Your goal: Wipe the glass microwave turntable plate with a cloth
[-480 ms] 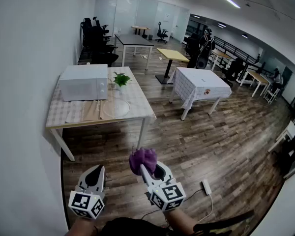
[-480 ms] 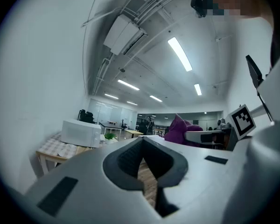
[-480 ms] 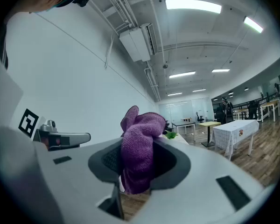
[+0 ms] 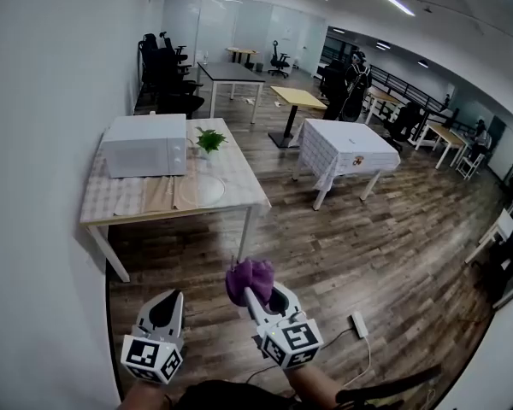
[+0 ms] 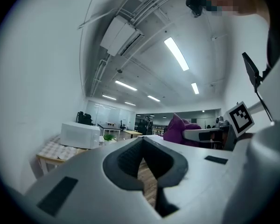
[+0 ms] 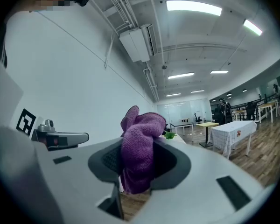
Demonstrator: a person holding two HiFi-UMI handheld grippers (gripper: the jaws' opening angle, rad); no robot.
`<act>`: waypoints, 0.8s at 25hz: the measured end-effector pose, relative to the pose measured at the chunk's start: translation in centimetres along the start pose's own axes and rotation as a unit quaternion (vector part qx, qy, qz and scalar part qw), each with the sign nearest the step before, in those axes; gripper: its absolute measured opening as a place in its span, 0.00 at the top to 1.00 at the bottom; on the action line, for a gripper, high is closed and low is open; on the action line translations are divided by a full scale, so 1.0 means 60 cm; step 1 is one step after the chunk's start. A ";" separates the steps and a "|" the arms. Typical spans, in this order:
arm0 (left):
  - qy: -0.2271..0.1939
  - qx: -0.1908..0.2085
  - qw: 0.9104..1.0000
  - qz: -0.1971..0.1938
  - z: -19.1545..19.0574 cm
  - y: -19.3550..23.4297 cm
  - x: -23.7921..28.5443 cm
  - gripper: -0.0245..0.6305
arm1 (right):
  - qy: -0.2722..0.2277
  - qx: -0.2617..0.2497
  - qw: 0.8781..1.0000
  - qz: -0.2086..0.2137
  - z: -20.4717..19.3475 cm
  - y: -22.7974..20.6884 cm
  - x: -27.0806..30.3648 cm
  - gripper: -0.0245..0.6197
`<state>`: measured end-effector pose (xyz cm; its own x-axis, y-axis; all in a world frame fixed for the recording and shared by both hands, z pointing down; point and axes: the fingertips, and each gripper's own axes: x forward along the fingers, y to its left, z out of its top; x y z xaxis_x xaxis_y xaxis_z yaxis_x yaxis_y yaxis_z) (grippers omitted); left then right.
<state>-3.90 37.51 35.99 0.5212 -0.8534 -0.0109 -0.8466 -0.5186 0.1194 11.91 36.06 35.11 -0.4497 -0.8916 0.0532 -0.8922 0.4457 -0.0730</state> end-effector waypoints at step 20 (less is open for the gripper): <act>-0.016 -0.026 0.999 -0.021 0.006 0.075 -0.063 0.96 | 0.010 0.010 1.000 0.012 -0.012 0.101 0.041 0.74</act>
<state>-9.72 38.40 36.19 0.5516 -0.8327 -0.0482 -0.8170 -0.5511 0.1699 5.39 36.64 35.49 -0.4711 -0.8792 0.0708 -0.8806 0.4643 -0.0943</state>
